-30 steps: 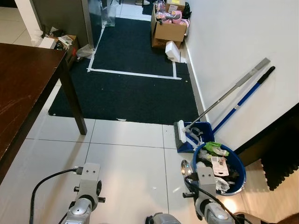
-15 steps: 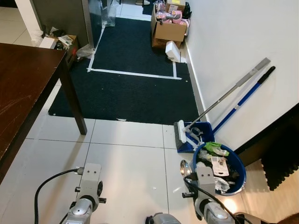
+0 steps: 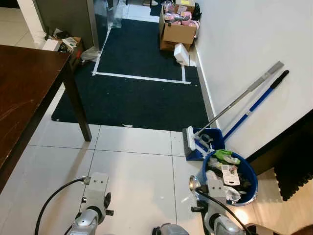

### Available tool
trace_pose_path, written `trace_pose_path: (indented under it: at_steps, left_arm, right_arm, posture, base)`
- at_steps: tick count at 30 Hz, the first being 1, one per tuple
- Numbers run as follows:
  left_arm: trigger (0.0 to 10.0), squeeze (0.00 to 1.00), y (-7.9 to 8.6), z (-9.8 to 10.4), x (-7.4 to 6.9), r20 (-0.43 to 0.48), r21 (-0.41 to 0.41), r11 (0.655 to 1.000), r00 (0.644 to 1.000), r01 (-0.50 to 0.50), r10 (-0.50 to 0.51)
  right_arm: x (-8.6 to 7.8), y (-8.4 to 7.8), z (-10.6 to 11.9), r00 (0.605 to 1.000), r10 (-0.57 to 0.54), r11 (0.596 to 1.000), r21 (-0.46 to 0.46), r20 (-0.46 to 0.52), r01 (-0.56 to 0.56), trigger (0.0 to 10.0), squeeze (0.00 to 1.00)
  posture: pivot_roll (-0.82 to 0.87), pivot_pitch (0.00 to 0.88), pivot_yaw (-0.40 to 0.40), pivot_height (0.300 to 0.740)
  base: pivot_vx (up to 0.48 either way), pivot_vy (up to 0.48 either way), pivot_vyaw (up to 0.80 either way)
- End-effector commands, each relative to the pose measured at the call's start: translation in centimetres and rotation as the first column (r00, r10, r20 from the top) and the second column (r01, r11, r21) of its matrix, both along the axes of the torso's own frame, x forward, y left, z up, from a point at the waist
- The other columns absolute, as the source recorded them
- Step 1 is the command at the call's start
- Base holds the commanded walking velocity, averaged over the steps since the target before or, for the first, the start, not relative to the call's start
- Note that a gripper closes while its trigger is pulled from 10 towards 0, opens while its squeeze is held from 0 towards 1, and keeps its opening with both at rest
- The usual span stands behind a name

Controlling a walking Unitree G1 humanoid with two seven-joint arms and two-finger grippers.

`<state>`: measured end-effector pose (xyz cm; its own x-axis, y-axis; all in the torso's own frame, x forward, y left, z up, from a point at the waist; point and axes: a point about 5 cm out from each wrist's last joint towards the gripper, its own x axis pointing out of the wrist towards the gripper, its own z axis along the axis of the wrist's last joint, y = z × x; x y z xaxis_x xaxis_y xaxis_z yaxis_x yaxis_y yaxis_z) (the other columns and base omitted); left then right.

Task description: Setting the table

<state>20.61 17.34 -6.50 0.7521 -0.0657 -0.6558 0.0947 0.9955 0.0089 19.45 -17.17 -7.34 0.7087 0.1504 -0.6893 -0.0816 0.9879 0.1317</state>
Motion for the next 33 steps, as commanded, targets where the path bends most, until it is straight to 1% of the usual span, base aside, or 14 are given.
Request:
trace_pose_path:
  at_steps: [1,3,4,5,8,9,12,15,17,18,19,22,26,33]
  left_arm:
    - [10.0,0.00,-0.1,-0.4,-0.5,-0.035,0.021,1.000,0.999,0.003,-0.002]
    - [10.0,0.00,0.1,-0.4,-0.5,-0.032,0.062,0.998,0.999,0.008,-0.006]
    - [10.0,0.00,0.1,-0.4,-0.5,-0.032,0.062,0.998,0.999,0.008,-0.006]
    - [10.0,0.00,0.3,-0.4,-0.6,-0.029,0.100,0.995,1.000,0.010,-0.008]
    - [10.0,0.00,0.4,-0.5,-0.7,-0.031,0.121,0.993,1.000,0.005,-0.001]
    - [10.0,0.00,0.3,-0.5,-0.8,-0.030,0.122,0.992,1.000,-0.005,0.008]
    - [10.0,0.00,0.3,-0.5,-0.8,-0.027,0.134,0.991,0.999,-0.017,0.021]
    - [10.0,0.00,0.4,-0.5,-0.7,-0.028,0.135,0.991,0.999,-0.016,0.020]
    - [10.0,0.00,1.0,-0.3,-0.3,-0.021,0.145,0.989,1.000,-0.019,0.022]
    - [10.0,0.00,1.0,-0.3,-0.3,-0.021,0.145,0.989,1.000,-0.019,0.022]
    - [10.0,0.00,1.2,0.0,0.0,-0.012,0.157,0.987,1.000,-0.018,0.020]
    - [10.0,0.00,1.3,0.1,0.4,-0.005,0.159,0.987,1.000,-0.023,0.024]
    - [10.0,0.00,1.2,0.3,0.5,0.005,0.159,0.987,1.000,-0.026,0.025]
    - [10.0,0.00,1.1,0.1,0.3,0.007,0.143,0.989,0.999,-0.048,0.047]
  right_arm:
    - [0.0,-0.4,0.1,1.000,0.007,0.999,-0.046,0.014,-0.006,10.0,0.00]
    - [0.0,-0.5,0.1,1.000,0.024,0.996,-0.086,0.015,-0.023,10.0,0.00]
    - [0.0,-0.5,0.1,1.000,0.024,0.996,-0.086,0.015,-0.023,10.0,0.00]
    - [0.0,-0.6,0.0,0.999,0.050,0.990,-0.133,-0.002,-0.050,10.0,0.00]
    - [-0.4,-0.8,-0.3,0.998,0.062,0.984,-0.163,-0.032,-0.066,10.0,0.00]
    - [-0.5,-1.0,-0.3,0.997,0.061,0.983,-0.170,-0.040,-0.067,10.0,0.00]
    - [-0.8,-1.3,-0.4,0.996,0.073,0.980,-0.181,-0.053,-0.082,10.0,0.00]
    - [-0.7,-1.2,-0.4,0.996,0.077,0.979,-0.183,-0.050,-0.085,10.0,0.00]
    - [0.0,-0.5,-0.1,0.998,0.065,0.982,-0.177,-0.022,-0.068,10.0,0.00]
    - [0.0,-0.5,-0.1,0.998,0.065,0.982,-0.177,-0.022,-0.068,10.0,0.00]
    - [0.5,-0.1,0.1,0.998,0.066,0.983,-0.173,-0.001,-0.065,10.0,0.00]
    - [0.8,0.0,0.3,0.998,0.057,0.986,-0.160,0.013,-0.054,10.0,0.00]
    - [0.8,-0.1,0.3,0.998,0.062,0.987,-0.150,0.012,-0.060,10.0,0.00]
    - [0.6,-0.5,0.3,0.998,0.054,0.990,-0.128,0.016,-0.052,10.0,0.00]
  posture:
    - [0.06,0.028,-0.057,0.740]
    - [0.06,0.021,-0.057,0.740]
    - [0.06,0.021,-0.057,0.740]
    - [0.06,0.019,-0.061,0.740]
    - [0.08,0.024,-0.066,0.740]
    - [0.08,0.039,-0.081,0.740]
    - [0.08,0.027,-0.083,0.740]
    - [0.08,0.020,-0.081,0.740]
    - [0.08,0.013,-0.066,0.740]
    - [0.08,0.013,-0.066,0.740]
    - [0.08,0.012,-0.062,0.740]
    - [0.08,0.013,-0.062,0.740]
    - [0.09,0.012,-0.066,0.740]
    - [0.09,0.017,-0.066,0.740]
  base:
    - [0.000,0.000,0.00]
    - [0.000,0.000,0.00]
    - [0.000,0.000,0.00]
    - [0.000,0.000,0.00]
    - [0.000,0.000,0.00]
    - [0.000,0.000,0.00]
    - [0.000,0.000,0.00]
    - [0.000,0.000,0.00]
    - [0.000,0.000,0.00]
    - [0.000,0.000,0.00]
    - [0.000,0.000,0.00]
    - [0.000,0.000,0.00]
    - [0.000,0.000,0.00]
    - [0.000,0.000,0.00]
